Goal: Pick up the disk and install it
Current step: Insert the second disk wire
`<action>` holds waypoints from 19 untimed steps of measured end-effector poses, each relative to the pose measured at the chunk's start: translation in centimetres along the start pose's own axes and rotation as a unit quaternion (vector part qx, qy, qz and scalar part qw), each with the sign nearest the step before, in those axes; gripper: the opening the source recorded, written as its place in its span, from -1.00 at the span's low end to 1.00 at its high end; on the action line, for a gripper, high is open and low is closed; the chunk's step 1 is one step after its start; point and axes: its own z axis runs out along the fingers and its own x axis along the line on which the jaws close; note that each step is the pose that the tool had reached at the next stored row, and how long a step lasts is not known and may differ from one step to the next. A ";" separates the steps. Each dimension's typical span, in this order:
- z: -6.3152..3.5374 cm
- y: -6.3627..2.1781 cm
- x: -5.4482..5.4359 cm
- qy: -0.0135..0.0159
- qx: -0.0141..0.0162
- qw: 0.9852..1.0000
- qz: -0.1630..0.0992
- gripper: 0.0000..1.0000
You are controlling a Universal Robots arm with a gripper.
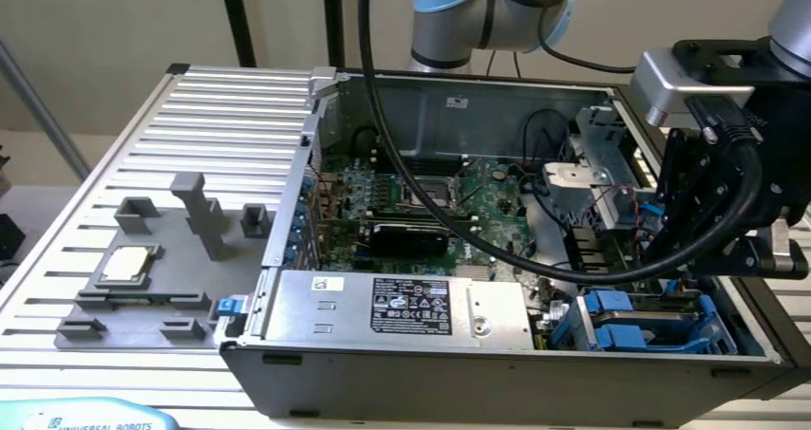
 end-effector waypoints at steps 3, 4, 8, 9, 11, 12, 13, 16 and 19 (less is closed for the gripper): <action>0.02 0.02 -0.4 0.000 0.000 1.000 0.000 -0.51; 0.02 0.00 -0.6 0.000 0.000 1.000 0.000 -0.51; 0.03 -0.47 -1.0 0.000 0.000 1.000 0.000 -0.51; 0.04 -0.59 -1.0 0.001 0.000 1.000 0.000 -0.51; 0.04 -0.74 -1.0 0.001 0.000 1.000 0.000 -0.47; 0.05 -0.78 -1.0 0.001 0.000 1.000 0.000 -0.47; 0.04 -0.83 -1.0 0.001 0.000 1.000 0.000 -0.36; 0.06 -0.97 -1.1 0.001 0.000 1.000 0.000 -0.22; 0.24 -1.20 -1.1 0.001 0.000 1.000 0.000 -0.22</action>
